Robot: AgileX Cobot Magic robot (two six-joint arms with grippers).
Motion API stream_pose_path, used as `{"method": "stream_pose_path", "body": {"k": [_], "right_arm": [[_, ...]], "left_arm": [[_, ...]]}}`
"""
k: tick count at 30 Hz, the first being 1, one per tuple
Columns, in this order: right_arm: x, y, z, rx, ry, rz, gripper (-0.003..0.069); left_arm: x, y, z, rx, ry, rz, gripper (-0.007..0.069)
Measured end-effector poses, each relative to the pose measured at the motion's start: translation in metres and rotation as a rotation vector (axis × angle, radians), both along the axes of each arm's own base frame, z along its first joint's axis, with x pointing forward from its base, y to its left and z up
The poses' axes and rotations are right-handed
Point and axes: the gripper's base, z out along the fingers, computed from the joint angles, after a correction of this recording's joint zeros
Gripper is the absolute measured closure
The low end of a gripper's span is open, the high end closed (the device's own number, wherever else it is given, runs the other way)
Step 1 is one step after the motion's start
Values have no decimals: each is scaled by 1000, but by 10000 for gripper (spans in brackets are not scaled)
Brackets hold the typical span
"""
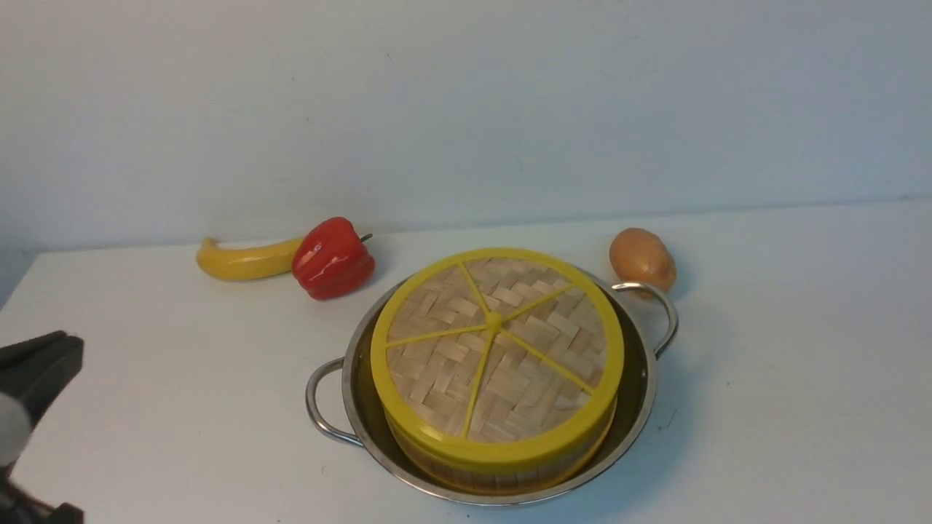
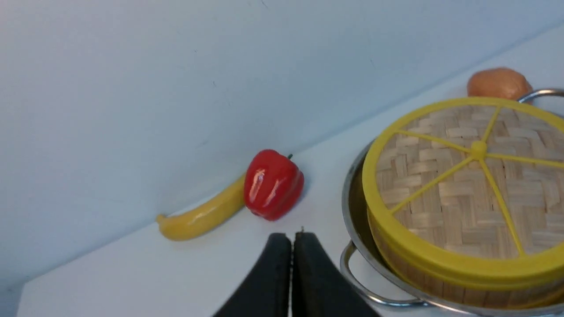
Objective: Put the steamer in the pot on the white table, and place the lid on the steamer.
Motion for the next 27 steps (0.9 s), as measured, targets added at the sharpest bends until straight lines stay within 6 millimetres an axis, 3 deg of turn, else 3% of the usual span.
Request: {"method": "stream_pose_path", "body": {"k": [5,16,20,23,27], "right_arm": [[0,0,0,3,-2,0,550],[0,0,1,4,-7,1,515],[0,0,1,5,-6,1,507],[0,0,1,5,-6,1,498],[0,0,1,5,-6,1,491]], "left_arm": [[-12,4,4,-31,-58,2,615],[-13,5,3,-32,-58,7,594],[-25,17,3,-15,-117,123,594],[-37,26,-16,-4,-135,259,594],[-42,33,-66,-28,-81,400,585]]}}
